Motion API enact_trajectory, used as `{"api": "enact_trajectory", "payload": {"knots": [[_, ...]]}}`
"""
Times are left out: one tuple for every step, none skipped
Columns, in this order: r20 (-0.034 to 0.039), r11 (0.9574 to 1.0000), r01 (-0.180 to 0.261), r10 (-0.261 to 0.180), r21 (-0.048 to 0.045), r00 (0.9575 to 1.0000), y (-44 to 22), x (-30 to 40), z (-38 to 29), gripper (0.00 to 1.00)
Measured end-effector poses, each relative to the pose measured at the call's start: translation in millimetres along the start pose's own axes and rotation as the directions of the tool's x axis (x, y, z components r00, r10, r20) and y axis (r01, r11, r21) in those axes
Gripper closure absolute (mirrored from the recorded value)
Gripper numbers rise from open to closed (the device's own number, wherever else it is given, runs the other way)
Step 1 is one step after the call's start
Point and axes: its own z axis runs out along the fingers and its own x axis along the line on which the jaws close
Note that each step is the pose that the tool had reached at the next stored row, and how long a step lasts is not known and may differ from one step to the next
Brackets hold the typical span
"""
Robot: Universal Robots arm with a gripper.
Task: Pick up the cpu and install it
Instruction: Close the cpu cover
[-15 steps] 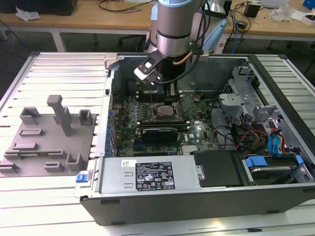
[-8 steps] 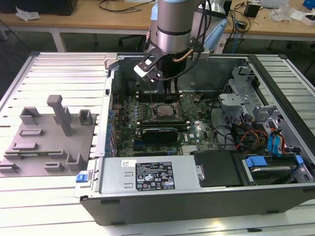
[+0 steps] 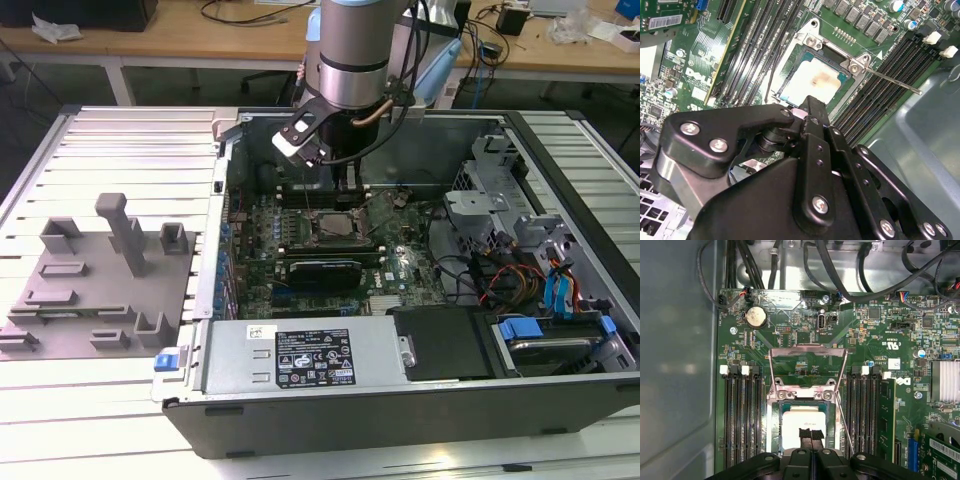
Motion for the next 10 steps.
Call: {"api": "enact_trajectory", "payload": {"knots": [[0.0001,1.0,0.0,0.0,0.0,1.0,0.0,0.0,-0.8,0.89],[0.0,1.0,0.0,0.0,0.0,1.0,0.0,-0.1,-2.2,0.89],[0.0,1.0,0.0,0.0,-0.0001,1.0,0.1,-0.1,-3.1,0.89],[-0.0001,1.0,0.0,0.0,-0.0001,1.0,0.1,-0.1,-3.8,0.89],[-0.0001,1.0,0.0,0.0,-0.0001,1.0,0.1,-0.1,-4.5,0.89],[-0.0001,1.0,0.0,0.0,0.0,1.0,0.1,-0.2,-5.2,0.89],[0.0,1.0,0.0,0.0,0.0,1.0,0.2,-0.2,-6.0,0.89],[0.0,1.0,0.0,0.0,0.0,1.0,0.2,-0.2,-6.7,0.89],[0.0,1.0,0.0,0.0,0.0,1.0,0.2,-0.2,-7.9,0.89],[0.0,1.0,0.0,0.0,0.0,1.0,0.3,-0.3,-10.9,0.89]]}}
